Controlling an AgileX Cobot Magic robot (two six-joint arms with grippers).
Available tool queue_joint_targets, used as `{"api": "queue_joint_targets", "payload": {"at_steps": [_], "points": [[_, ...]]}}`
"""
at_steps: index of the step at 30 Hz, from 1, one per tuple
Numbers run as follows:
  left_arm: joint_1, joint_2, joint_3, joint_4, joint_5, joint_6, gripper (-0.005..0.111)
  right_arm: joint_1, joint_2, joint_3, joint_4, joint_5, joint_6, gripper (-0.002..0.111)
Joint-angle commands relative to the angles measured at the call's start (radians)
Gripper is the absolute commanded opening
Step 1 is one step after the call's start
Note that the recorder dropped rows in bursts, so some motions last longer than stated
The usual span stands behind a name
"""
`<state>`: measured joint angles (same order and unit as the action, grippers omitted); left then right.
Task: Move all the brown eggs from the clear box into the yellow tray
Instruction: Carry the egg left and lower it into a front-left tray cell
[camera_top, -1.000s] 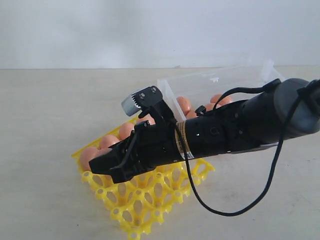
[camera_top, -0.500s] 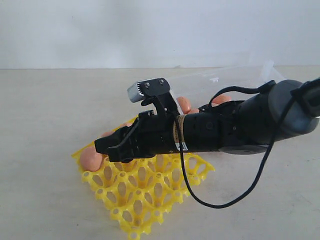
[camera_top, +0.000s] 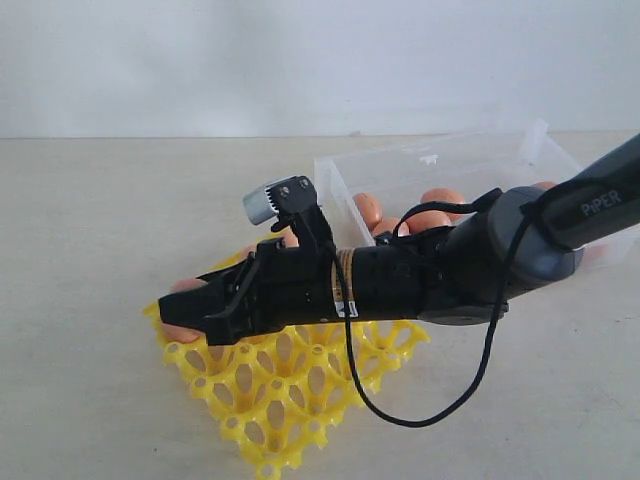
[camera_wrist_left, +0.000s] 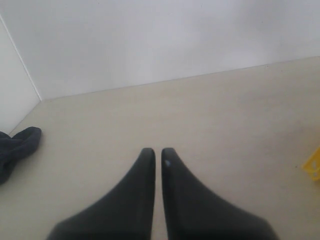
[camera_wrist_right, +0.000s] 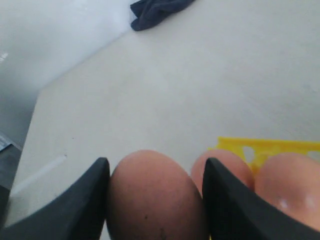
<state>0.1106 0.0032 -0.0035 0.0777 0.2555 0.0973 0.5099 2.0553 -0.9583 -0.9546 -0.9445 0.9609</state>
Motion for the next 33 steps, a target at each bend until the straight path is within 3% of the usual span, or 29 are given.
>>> {"api": "queue_joint_targets", "payload": {"at_steps": [1,9,20,23,28,33], "points": [[-0.005,-0.003,0.003,-0.002,-0.011,-0.003,0.004,0.002,0.002,-0.007,0.005,0.043,-0.056,0.000],[-0.005,-0.003,0.003,-0.002,-0.011,-0.003,0.004,0.071,0.035,-0.033,0.009,0.136,-0.086,0.000],[-0.005,-0.003,0.003,-0.002,-0.013,-0.003,0.004,0.071,0.041,-0.043,0.030,0.179,-0.085,0.001],[-0.005,-0.003,0.003,-0.002,-0.013,-0.003,0.004,0.071,0.041,-0.043,0.030,0.213,-0.085,0.011],[-0.005,-0.003,0.003,-0.002,-0.013,-0.003,0.004,0.071,0.041,-0.043,0.030,0.215,-0.085,0.039],[-0.005,-0.003,0.003,-0.002,-0.013,-0.003,0.004,0.071,0.041,-0.043,0.030,0.213,-0.085,0.053]]}}
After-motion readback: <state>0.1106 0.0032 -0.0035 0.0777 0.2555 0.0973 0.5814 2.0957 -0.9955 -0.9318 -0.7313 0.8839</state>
